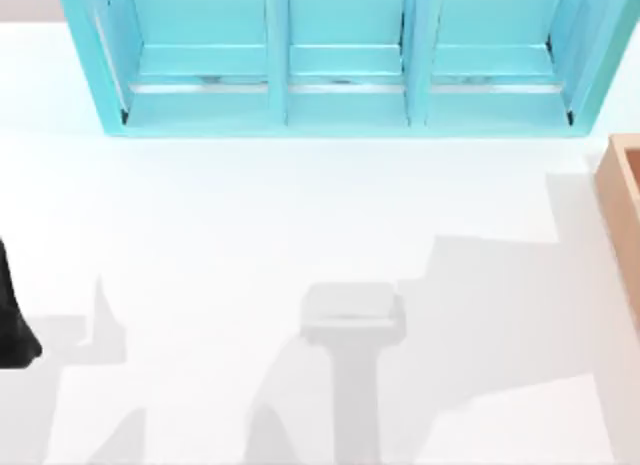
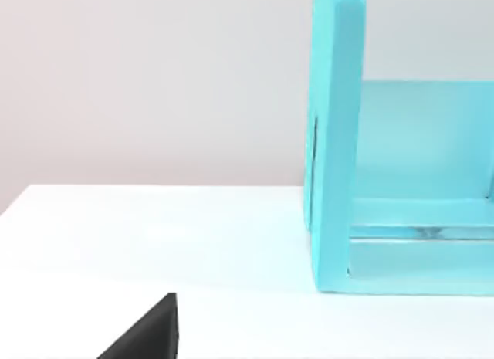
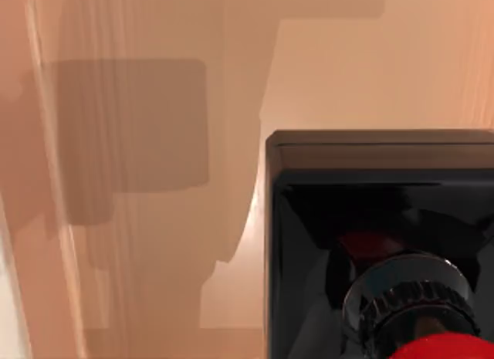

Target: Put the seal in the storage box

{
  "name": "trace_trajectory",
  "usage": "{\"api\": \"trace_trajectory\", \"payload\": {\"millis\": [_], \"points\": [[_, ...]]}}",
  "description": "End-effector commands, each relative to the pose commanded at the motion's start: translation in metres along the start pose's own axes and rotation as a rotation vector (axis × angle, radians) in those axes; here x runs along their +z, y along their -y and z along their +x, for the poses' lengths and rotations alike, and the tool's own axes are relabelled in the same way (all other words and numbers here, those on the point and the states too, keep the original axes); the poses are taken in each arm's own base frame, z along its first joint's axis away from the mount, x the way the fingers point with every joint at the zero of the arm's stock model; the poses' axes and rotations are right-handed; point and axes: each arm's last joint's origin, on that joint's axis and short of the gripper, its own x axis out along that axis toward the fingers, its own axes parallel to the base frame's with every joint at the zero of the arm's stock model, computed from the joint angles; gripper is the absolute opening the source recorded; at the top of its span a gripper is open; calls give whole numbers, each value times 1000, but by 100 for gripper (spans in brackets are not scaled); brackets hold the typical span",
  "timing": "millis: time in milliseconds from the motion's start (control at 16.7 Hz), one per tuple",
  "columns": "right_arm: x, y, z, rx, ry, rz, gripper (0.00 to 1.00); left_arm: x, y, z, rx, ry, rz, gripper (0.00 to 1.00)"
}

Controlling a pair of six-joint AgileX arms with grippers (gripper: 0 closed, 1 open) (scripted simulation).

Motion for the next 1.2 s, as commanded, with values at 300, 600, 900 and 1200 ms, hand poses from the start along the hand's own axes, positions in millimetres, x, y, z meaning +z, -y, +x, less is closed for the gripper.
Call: {"api": "trace_trajectory", "payload": {"millis": [300,600,900,1200], "points": [[-2,0,43,-1,5,2,0,0,0,0,0,0,0,100],[-2,1,48,-1,2,3,0,0,0,0,0,0,0,100],[-2,1,48,-1,2,3,38,0,0,0,0,0,0,100],[-2,1,48,-1,2,3,75,0,0,0,0,0,0,100]]}}
